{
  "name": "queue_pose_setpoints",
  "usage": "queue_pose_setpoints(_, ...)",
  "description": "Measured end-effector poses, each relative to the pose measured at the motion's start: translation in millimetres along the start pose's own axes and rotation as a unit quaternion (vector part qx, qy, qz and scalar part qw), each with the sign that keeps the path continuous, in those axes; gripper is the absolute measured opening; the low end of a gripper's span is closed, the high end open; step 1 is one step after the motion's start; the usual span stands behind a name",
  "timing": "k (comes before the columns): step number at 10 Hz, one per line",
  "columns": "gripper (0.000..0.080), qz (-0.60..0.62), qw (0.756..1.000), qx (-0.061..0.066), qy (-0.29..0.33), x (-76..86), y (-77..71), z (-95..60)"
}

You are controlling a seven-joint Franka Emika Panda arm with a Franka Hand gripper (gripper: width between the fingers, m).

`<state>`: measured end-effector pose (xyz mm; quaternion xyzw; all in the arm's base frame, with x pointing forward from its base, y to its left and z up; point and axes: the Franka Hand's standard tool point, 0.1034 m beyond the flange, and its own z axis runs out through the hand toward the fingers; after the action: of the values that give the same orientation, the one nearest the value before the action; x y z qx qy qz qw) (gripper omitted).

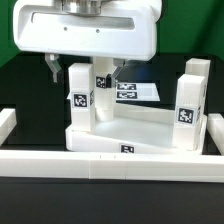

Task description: Assemble desk

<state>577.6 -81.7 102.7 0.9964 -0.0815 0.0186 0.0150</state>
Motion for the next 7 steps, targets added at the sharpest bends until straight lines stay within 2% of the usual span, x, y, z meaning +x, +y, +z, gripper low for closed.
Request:
queue_pose_setpoints(2, 0.0649, -0.055, 0.998, -0.003, 0.0, 0.1, 2.1, 0.0)
queue_pose_setpoints(4, 0.0622, -0.053, 0.999, -0.003, -0.001, -0.1, 3.7, 0.6)
queue_pose_setpoints(5, 0.0444, -0.053, 0.999, -0.003, -0.001, -0.1, 3.7, 0.6)
queue_pose_setpoints(6, 0.0444, -0.053, 0.999, -0.003, -0.001, -0.1, 3.6, 0.6)
queue_pose_setpoints(7, 0.0288, -0.052, 0.999, -0.003, -0.001, -0.2, 3.6, 0.6)
